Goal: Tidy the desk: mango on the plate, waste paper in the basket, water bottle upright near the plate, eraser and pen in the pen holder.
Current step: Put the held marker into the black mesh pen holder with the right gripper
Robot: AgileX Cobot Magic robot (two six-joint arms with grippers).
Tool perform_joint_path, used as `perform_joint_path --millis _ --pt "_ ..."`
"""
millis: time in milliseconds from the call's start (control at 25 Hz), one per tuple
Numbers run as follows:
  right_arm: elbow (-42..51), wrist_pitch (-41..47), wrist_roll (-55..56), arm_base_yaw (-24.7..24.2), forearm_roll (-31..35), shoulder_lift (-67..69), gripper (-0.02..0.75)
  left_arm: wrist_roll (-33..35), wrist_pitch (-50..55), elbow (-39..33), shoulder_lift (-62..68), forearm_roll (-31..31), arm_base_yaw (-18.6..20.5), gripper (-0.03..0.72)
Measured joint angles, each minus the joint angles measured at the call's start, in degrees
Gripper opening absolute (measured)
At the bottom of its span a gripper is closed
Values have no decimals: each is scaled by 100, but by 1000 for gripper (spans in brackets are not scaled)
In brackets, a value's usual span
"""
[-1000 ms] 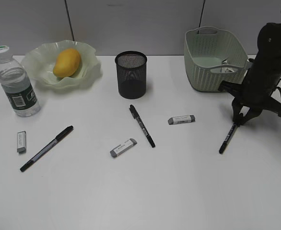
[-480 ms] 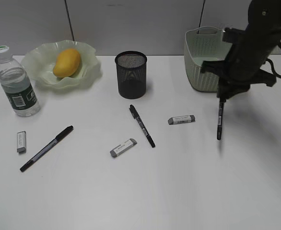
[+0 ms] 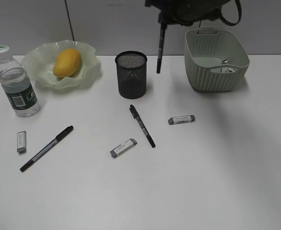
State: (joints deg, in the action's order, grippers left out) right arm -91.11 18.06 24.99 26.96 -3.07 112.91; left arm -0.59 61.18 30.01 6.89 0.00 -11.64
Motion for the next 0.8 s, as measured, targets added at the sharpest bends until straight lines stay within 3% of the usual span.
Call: perform_joint_path --millis 240,440,800 --pt "-12 -1862 0 156 -375 116 153 0 0 0 0 0 0 467" --pt "-17 -2877 -6 156 -686 535 151 0 0 0 0 0 0 467" --pt "-17 -3644 -289 156 -722 1406 164 0 0 0 0 0 0 467"
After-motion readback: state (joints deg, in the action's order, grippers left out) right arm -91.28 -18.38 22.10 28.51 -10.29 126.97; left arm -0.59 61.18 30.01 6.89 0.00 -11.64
